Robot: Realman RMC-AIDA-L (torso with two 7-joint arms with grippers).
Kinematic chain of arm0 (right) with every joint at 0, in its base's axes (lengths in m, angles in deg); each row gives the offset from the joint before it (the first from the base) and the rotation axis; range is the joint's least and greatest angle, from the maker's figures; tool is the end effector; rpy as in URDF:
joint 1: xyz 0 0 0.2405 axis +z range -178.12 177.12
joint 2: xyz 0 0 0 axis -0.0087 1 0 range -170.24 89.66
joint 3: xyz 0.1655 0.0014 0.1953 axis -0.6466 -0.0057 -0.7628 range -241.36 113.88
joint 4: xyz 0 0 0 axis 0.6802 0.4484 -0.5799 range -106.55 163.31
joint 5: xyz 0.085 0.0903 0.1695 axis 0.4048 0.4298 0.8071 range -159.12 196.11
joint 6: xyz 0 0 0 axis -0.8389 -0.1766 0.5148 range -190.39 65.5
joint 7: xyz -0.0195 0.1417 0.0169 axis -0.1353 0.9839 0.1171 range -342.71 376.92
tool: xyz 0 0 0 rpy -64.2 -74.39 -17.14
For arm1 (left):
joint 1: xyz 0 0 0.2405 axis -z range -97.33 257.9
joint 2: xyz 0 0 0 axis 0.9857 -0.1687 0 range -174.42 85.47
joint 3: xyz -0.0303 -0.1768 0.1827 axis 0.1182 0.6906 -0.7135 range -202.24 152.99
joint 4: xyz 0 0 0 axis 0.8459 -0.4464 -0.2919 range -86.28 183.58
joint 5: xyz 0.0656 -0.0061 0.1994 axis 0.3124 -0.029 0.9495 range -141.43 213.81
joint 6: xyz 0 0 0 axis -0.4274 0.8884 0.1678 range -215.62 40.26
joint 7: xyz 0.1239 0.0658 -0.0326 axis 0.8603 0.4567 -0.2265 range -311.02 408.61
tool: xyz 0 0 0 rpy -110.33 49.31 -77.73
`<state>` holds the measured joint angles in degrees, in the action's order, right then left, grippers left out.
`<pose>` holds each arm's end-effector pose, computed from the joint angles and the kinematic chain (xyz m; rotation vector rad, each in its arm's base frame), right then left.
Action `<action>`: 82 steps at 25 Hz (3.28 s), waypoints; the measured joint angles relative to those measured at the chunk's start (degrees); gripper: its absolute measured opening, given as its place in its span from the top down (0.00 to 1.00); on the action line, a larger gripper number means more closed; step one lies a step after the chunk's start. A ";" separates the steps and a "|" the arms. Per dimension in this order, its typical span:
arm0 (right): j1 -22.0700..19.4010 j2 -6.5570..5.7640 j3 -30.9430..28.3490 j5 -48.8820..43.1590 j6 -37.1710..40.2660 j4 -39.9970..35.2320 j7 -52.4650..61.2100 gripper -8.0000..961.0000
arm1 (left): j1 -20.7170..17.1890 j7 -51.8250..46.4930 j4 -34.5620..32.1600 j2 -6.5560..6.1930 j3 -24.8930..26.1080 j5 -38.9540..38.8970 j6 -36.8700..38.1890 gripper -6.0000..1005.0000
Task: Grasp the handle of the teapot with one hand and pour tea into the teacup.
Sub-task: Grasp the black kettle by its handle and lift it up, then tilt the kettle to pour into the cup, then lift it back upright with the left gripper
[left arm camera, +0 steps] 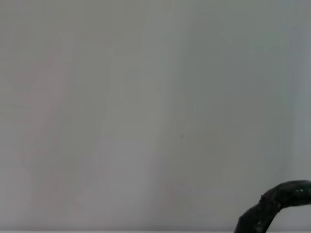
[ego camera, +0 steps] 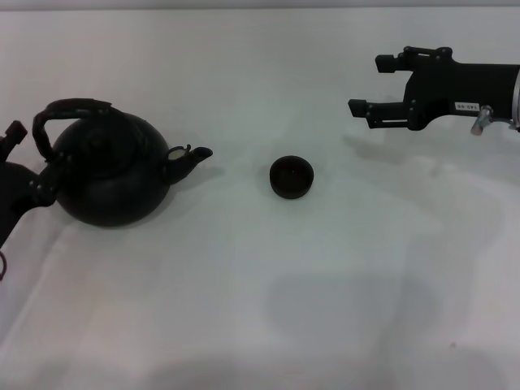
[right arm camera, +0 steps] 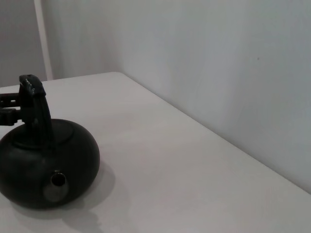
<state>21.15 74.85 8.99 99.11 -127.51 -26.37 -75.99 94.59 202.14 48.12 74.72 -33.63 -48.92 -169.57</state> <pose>0.2498 0.3548 0.0027 -2.6195 0.4356 0.3792 -0.3620 0.2355 -0.0248 -1.8132 -0.6683 -0.8149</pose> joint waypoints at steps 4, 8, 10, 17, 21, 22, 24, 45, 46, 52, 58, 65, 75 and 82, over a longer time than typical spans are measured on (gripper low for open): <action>0.00 0.05 -0.07 0.32 0.04 1.08 -0.34 0.12 | 0.60 1.55 1.45 0.12 0.09 -1.01 0.05 0.14; 0.18 0.07 -0.24 0.23 0.41 1.50 -0.41 0.12 | 0.68 3.93 3.66 0.11 0.13 -2.83 -0.36 0.18; 0.26 0.08 -0.33 0.19 0.52 1.71 -0.42 0.12 | 0.56 4.23 4.22 0.11 0.13 -3.11 -0.48 0.20; 0.54 0.09 -0.39 -0.05 0.97 2.78 -0.77 0.12 | 0.07 4.91 6.42 0.19 0.13 -5.90 0.25 0.39; 0.55 0.09 -0.35 -0.08 0.99 2.80 -0.97 0.12 | 0.13 4.81 6.79 0.18 0.13 -5.93 1.10 0.40; 0.51 0.09 -0.29 -0.08 1.00 2.80 -1.00 0.12 | 0.22 4.81 6.93 0.17 0.13 -5.94 1.22 0.40; 0.41 0.09 -0.17 -0.08 1.00 2.81 -1.06 0.12 | 0.46 4.82 7.35 0.13 0.13 -5.94 1.43 0.43; 0.48 0.09 -0.15 -0.12 1.72 4.35 -1.92 0.12 | 0.29 5.10 9.67 0.16 0.81 -6.06 1.48 0.79; 0.48 0.09 -0.12 -0.11 1.77 4.37 -1.92 0.12 | 0.29 5.10 9.67 0.16 0.81 -6.06 1.49 0.79; 0.30 0.09 -0.05 -0.11 1.81 4.52 -1.92 0.12 | 0.55 5.69 9.67 0.13 0.87 -6.02 1.49 0.84; 0.08 0.09 -0.09 0.22 1.81 5.22 -2.53 0.12 | 1.67 5.43 9.57 -0.20 2.23 -6.03 2.10 0.84; 0.12 0.16 -0.38 0.50 1.92 6.05 -3.60 0.12 | 5.67 1.30 8.68 -1.14 2.21 -5.84 5.27 0.85; 0.10 0.15 -0.49 4.54 2.02 9.37 -7.55 0.12 | 12.12 -21.51 -8.89 -0.25 1.60 3.22 12.55 0.85; 0.09 0.17 -0.59 5.27 2.52 9.66 -8.42 0.12 | 14.78 -36.07 -21.70 -0.27 -3.44 7.91 14.37 0.85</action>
<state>21.24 75.02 8.40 104.38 -124.99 -16.72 -84.40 109.37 166.08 26.42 74.45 -37.07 -41.02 -155.19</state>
